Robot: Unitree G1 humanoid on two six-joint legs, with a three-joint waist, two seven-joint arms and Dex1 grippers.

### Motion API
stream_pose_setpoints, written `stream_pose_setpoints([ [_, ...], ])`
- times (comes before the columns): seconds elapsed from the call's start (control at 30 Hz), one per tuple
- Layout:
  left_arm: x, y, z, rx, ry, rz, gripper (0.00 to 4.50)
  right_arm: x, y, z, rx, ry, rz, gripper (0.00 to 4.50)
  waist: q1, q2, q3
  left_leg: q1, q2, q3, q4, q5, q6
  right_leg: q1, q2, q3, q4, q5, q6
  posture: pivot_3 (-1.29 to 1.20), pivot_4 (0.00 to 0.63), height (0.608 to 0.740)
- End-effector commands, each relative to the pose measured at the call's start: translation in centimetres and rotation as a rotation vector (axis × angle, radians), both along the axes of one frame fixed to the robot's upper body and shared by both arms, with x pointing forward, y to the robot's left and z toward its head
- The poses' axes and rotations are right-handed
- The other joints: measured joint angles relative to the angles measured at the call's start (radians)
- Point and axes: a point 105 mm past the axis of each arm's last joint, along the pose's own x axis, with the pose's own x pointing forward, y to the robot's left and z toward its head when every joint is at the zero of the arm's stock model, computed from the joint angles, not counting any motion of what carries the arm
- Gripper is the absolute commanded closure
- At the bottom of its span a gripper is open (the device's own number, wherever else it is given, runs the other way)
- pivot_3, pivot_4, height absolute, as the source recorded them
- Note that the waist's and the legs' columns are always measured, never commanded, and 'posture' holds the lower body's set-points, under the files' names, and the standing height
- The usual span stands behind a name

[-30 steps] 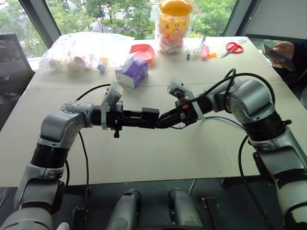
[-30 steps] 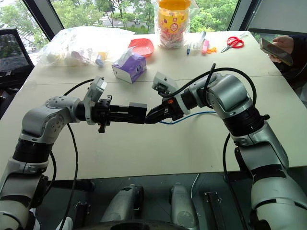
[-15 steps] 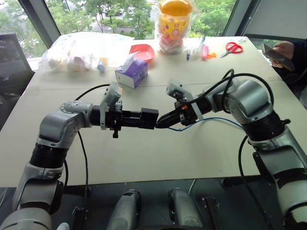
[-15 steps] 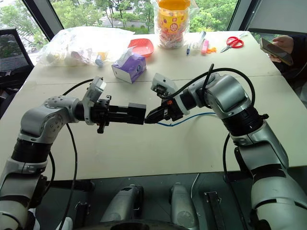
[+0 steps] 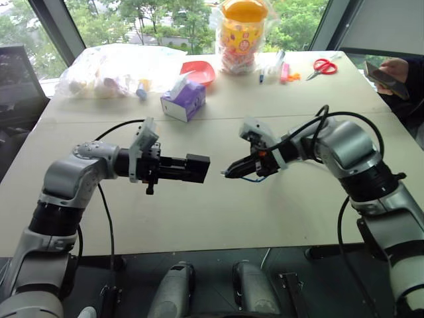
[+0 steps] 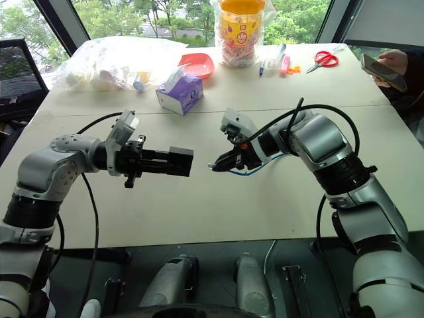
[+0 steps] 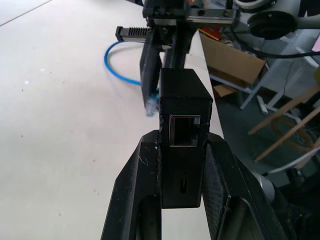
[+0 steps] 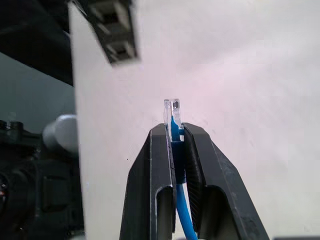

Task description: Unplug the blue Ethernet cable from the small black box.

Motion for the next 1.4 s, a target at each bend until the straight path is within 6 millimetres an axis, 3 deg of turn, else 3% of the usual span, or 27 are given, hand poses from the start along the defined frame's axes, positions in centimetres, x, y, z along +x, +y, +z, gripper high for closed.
stream_pose_setpoints([
  [0.03,-0.2,0.4,1.1,-0.006,-0.057,-0.009,4.02,0.3,-0.9,0.3,-0.006,-0.023,-0.01,4.46,-0.001,0.0,0.0,0.0,0.0,0.0,0.0,0.0,0.0,0.0,0.0,0.0,0.0,0.0,0.0,0.0,0.15,0.74],
  [0.13,0.0,0.5,0.9,-0.004,-0.064,0.004,4.02,1.0,-1.8,0.1,-0.017,-0.042,-0.056,4.46,-0.001,0.0,0.0,0.0,0.0,0.0,0.0,0.0,0.0,0.0,0.0,0.0,0.0,0.0,0.0,0.0,0.15,0.74],
  [0.23,1.7,0.0,-0.3,0.01,-0.147,0.083,4.02,4.9,-3.1,0.4,-0.029,-0.211,-0.264,4.46,-0.001,0.0,0.0,0.0,0.0,0.0,0.0,0.0,0.0,0.0,0.0,0.0,0.0,0.0,0.0,0.0,0.15,0.74],
  [0.27,2.7,-0.5,-0.9,0.012,-0.195,0.131,4.02,7.2,-3.9,1.0,-0.011,-0.305,-0.4,4.46,0.0,0.0,0.0,0.0,0.0,0.001,0.0,0.0,0.0,0.0,0.0,0.0,0.0,0.0,0.0,0.0,0.15,0.74],
  [0.33,4.1,-1.3,-1.6,0.001,-0.259,0.198,4.02,9.7,-5.1,1.7,0.039,-0.37,-0.59,4.46,0.002,0.0,0.0,0.0,0.0,0.001,0.001,0.0,0.0,0.0,0.0,0.001,0.0,0.0,0.0,0.0,0.15,0.74],
  [0.43,6.0,-2.2,-2.3,-0.016,-0.305,0.292,4.02,10.7,-5.8,1.7,0.083,-0.366,-0.697,4.46,0.006,0.0,0.0,-0.001,0.0,0.001,0.001,0.0,0.0,0.0,0.0,0.001,0.0,0.001,-0.001,0.0,0.15,0.74],
  [0.47,6.7,-2.6,-2.5,-0.025,-0.325,0.327,4.02,10.9,-6.2,1.3,0.076,-0.372,-0.729,4.08,0.006,0.0,0.0,-0.001,-0.001,0.001,0.001,0.0,0.0,-0.001,0.0,0.001,0.0,0.001,-0.001,0.0,0.15,0.74],
  [0.6,8.8,-3.6,-3.2,-0.048,-0.374,0.432,4.02,10.6,-6.3,1.1,0.112,-0.356,-0.789,2.38,0.005,0.0,0.0,-0.002,-0.002,0.001,0.0,0.0,0.0,-0.002,-0.001,0.0,0.0,0.001,-0.001,0.0,0.15,0.74],
  [0.73,9.9,-4.0,-3.6,-0.063,-0.413,0.496,4.02,10.1,-7.0,1.8,0.144,-0.344,-0.86,0.25,0.0,0.0,0.0,-0.002,-0.002,0.002,0.0,0.0,0.001,-0.002,-0.001,0.0,0.0,0.001,0.0,0.0,0.15,0.74],
  [0.77,10.0,-4.0,-3.8,-0.061,-0.425,0.508,4.02,10.0,-7.3,1.9,0.146,-0.338,-0.879,0.06,-0.001,0.0,0.0,-0.002,-0.002,0.002,0.0,0.0,0.001,-0.002,-0.001,0.0,0.0,0.001,0.0,0.0,0.15,0.74],
  [0.87,10.2,-4.3,-4.9,-0.063,-0.431,0.54,4.02,9.5,-8.0,2.6,0.179,-0.331,-0.929,0.06,0.002,0.0,0.0,-0.001,-0.002,0.002,0.0,0.0,0.001,-0.002,0.0,0.0,0.001,0.001,0.0,0.0,0.15,0.74],
  [1.0,10.2,-4.1,-7.9,-0.051,-0.418,0.623,4.02,7.6,-9.1,2.9,0.199,-0.326,-0.981,0.06,0.005,0.0,0.0,-0.001,-0.001,0.001,0.0,0.0,0.001,-0.002,-0.001,0.0,0.001,0.001,0.0,0.0,0.15,0.74],
  [1.2,10.1,-3.3,-9.9,-0.025,-0.395,0.664,4.02,6.3,-9.3,2.9,0.214,-0.31,-1.016,0.06,0.0,0.0,-0.001,0.0,-0.001,0.002,0.002,0.0,0.001,0.0,0.0,0.001,0.002,0.002,0.0,0.0,0.15,0.74],
  [1.4,10.2,-2.2,-10.3,-0.026,-0.344,0.688,0.98,5.1,-8.9,3.0,0.221,-0.283,-0.992,0.0,-0.002,0.001,-0.002,0.001,0.0,0.002,0.002,0.0,0.002,0.001,0.0,0.001,0.002,0.002,0.0,0.0,0.15,0.74],
])
